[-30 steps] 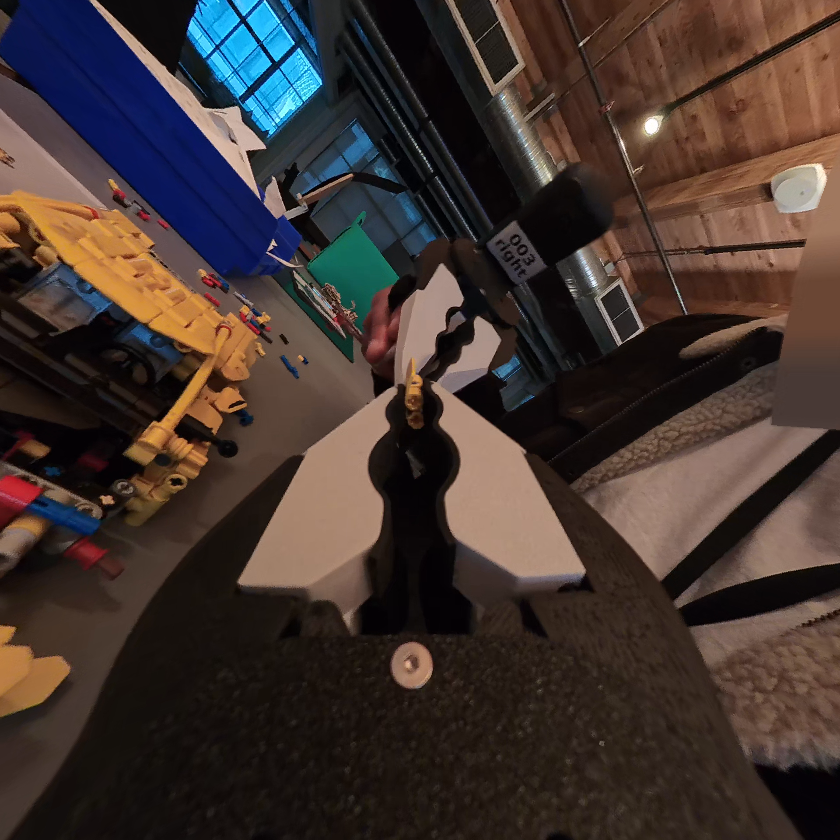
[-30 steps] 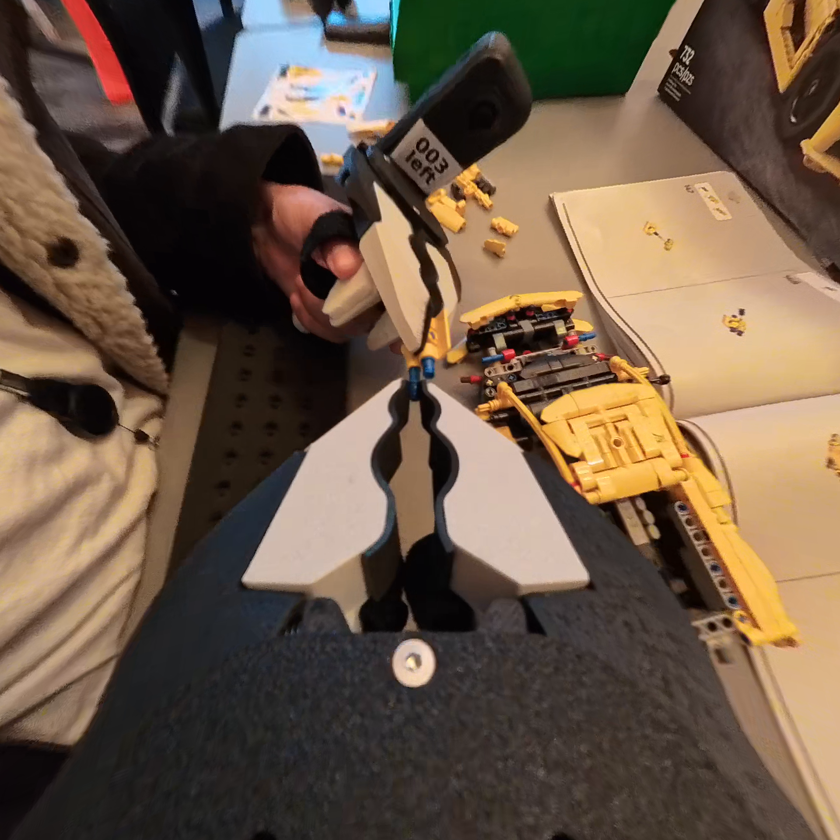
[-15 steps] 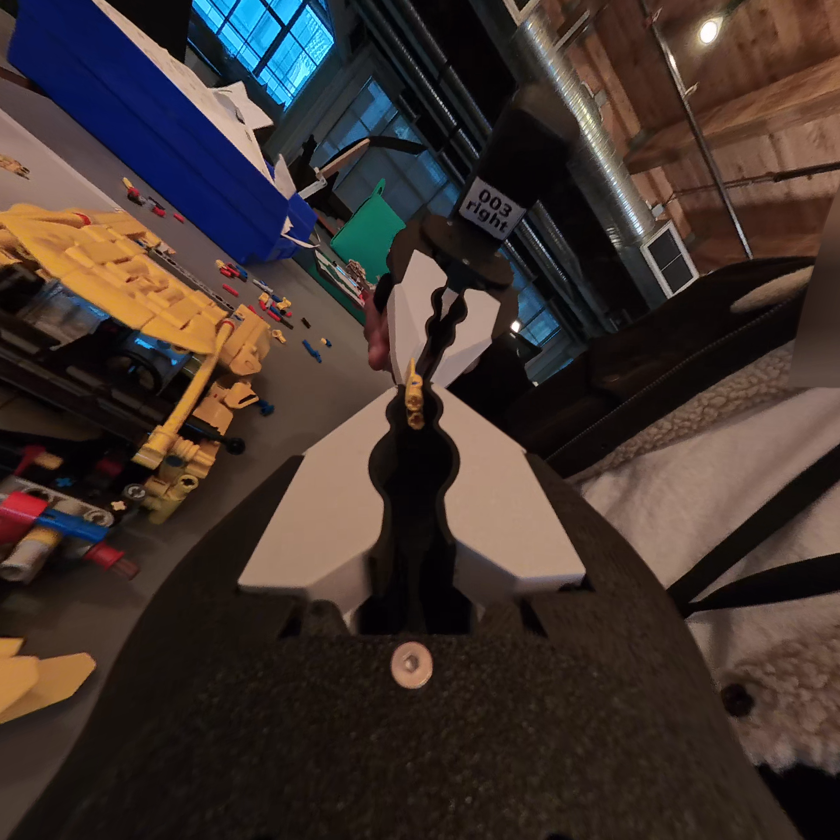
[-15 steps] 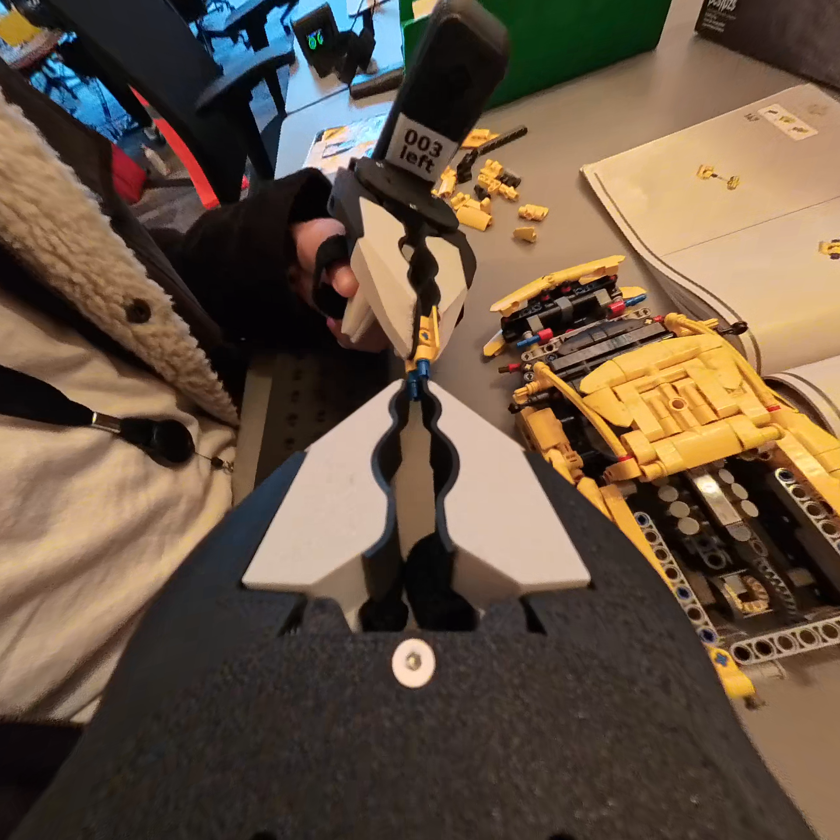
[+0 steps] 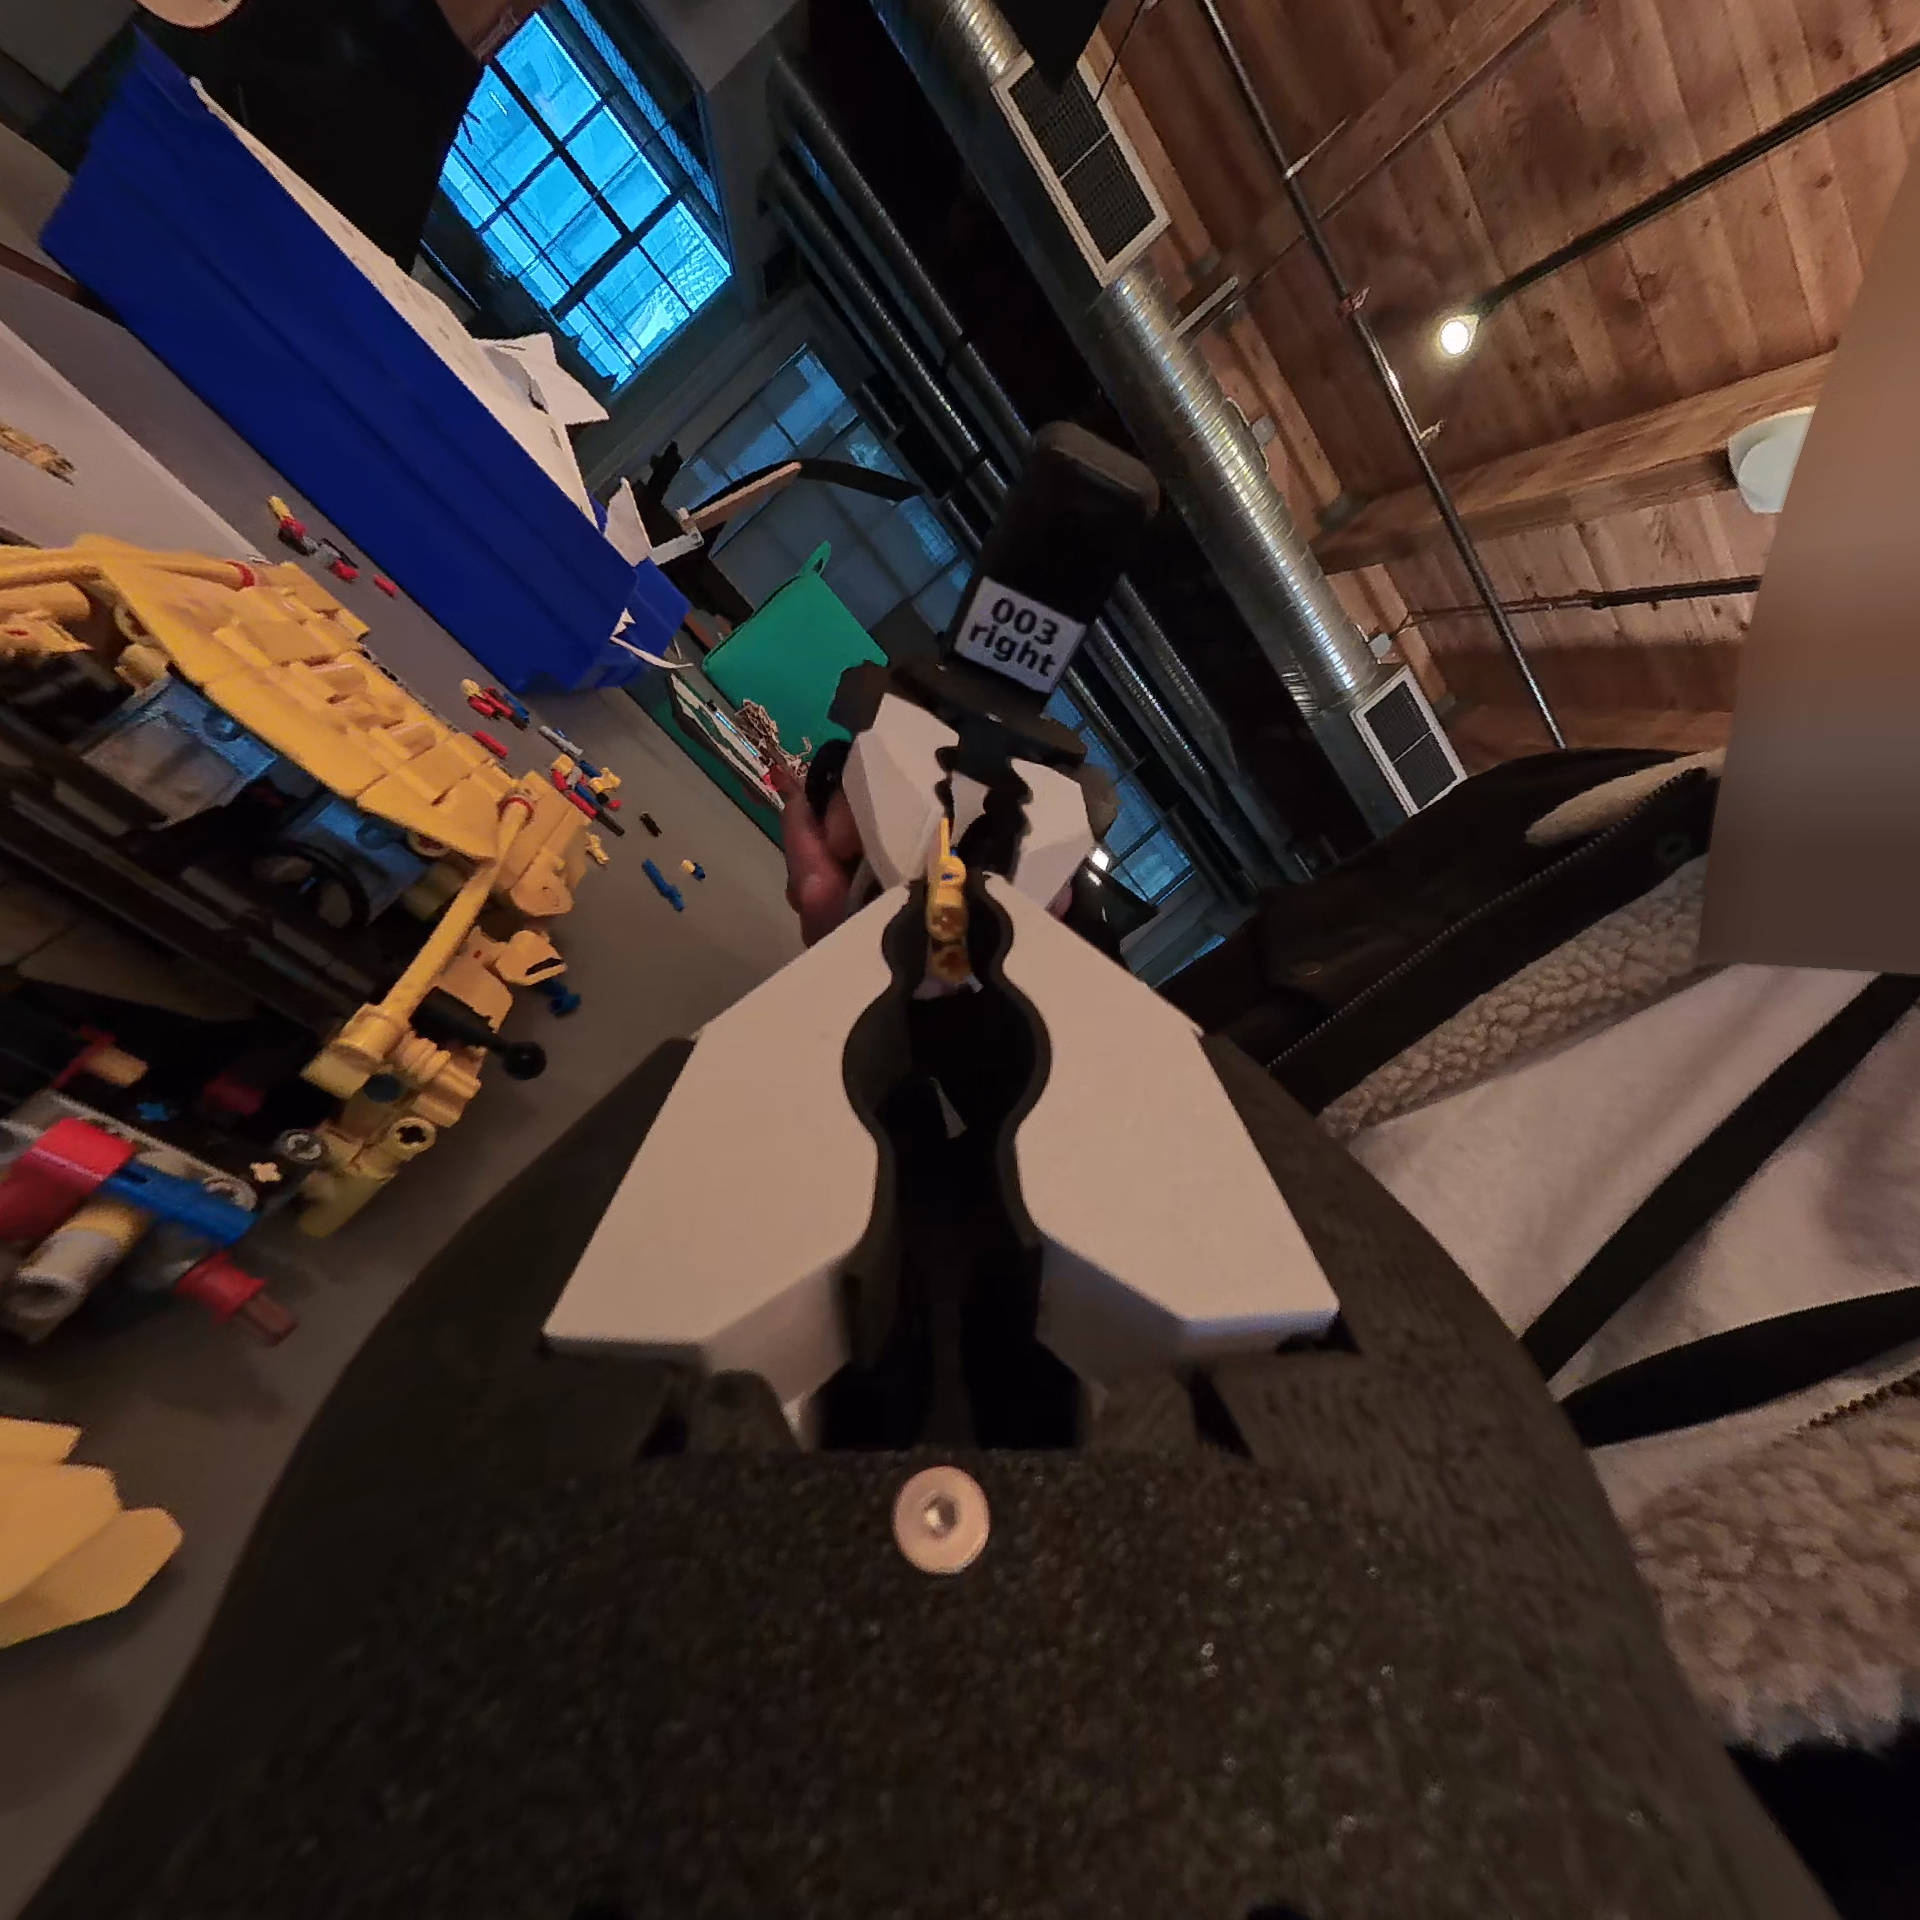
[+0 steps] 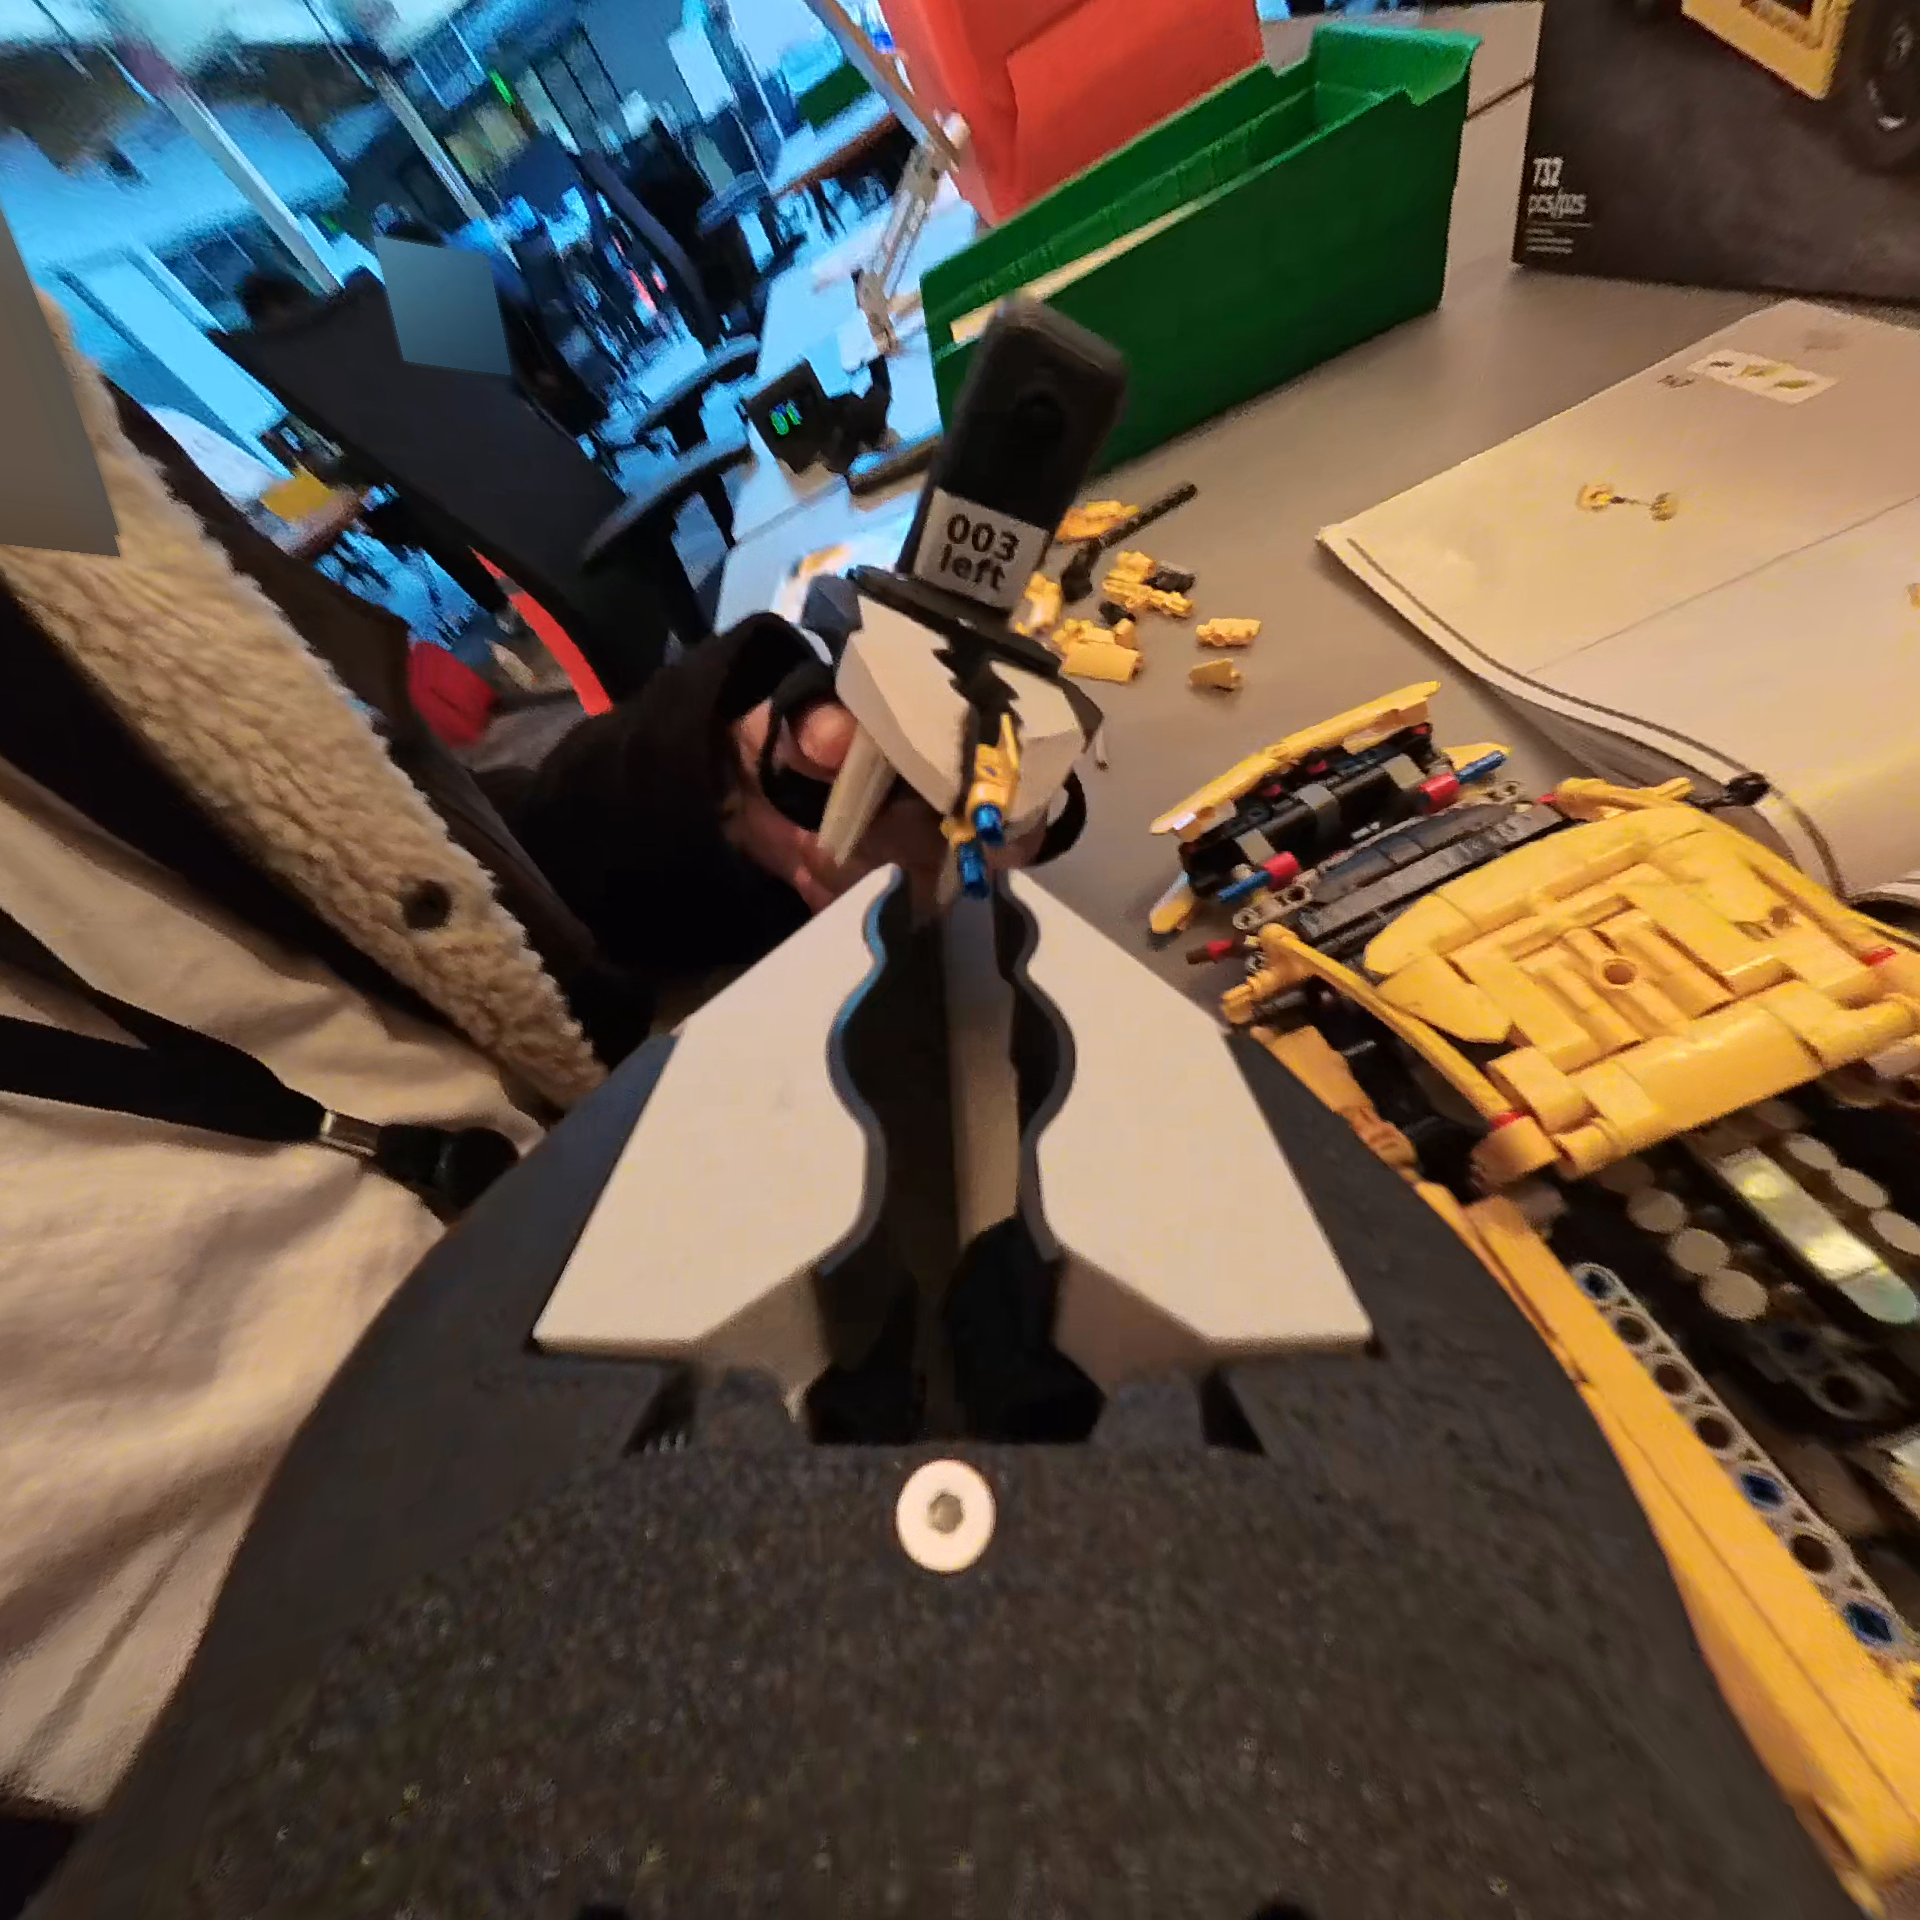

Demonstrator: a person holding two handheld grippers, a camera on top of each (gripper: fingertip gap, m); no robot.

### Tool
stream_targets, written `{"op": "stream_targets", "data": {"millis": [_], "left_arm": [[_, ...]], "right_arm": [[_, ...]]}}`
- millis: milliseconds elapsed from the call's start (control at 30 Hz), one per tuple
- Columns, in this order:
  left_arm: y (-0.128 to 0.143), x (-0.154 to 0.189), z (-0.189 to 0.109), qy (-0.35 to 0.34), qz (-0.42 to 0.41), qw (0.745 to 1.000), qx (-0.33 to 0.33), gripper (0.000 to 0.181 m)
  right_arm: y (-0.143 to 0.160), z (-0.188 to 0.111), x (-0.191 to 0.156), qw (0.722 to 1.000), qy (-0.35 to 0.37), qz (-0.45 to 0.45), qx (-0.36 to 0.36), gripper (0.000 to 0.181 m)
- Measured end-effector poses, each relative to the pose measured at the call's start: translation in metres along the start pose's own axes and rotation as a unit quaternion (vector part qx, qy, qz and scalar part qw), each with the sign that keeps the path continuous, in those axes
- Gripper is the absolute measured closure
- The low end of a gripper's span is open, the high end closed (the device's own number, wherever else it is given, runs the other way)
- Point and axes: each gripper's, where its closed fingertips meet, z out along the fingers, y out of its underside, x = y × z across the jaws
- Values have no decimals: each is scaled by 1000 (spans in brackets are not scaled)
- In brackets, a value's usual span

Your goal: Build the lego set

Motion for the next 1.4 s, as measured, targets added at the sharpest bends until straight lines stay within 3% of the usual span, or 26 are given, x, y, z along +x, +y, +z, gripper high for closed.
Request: {"op": "stream_targets", "data": {"millis": [400,767,1033,1100,1400], "left_arm": [[3,1,1,1,7,1000,-3,175],[-8,2,1,-11,44,998,45,174],[-4,-5,2,-22,25,999,16,174],[-1,-6,2,-28,25,999,7,174],[0,-5,5,-20,6,1000,3,174]], "right_arm": [[-1,-2,2,999,-13,25,19,178],[-12,3,6,998,-3,41,56,178],[-7,2,10,995,-17,78,56,177],[-7,-2,9,994,-30,90,57,169],[-5,-2,10,992,-43,103,61,178]]}}
